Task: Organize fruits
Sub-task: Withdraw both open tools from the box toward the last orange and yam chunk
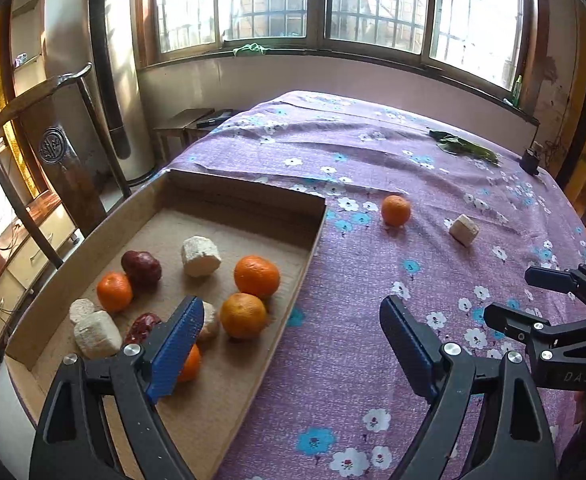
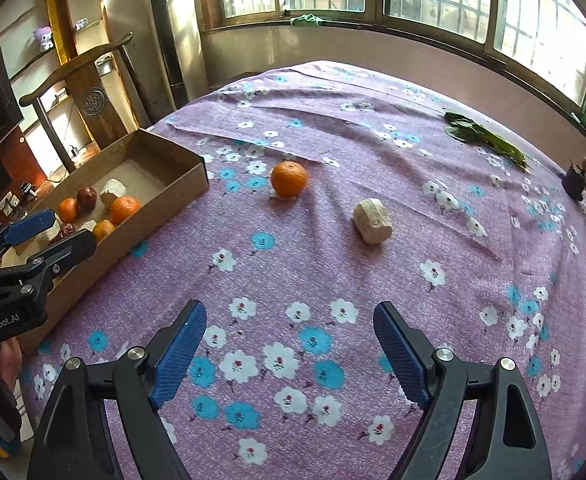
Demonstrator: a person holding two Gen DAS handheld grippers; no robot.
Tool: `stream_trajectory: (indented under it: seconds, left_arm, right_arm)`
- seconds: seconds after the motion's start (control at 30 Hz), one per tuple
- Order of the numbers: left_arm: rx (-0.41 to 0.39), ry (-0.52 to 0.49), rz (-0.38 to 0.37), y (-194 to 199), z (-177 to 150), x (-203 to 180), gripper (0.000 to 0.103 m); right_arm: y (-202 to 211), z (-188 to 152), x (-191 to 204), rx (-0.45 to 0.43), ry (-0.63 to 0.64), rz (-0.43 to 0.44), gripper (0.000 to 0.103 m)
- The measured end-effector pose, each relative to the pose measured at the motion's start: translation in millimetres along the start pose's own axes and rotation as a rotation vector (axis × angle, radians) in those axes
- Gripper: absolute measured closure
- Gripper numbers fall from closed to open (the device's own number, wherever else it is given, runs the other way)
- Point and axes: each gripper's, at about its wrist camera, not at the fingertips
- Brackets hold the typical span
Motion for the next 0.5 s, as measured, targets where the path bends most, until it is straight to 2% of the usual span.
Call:
stream_trajectory:
  seconds: [0.5]
  left_arm:
    - [0.062,-0.038,-0.081,-36.7,23.4,-46.1,0.014]
  right_arm:
    - [-28.1,-5.3,-43.9,0.095,-0.055,-0.043,0.014]
Point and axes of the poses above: each gripper's, at about its wrist camera, not at the fingertips, and y roughly against the way its jaws point, x to its left, z to its top
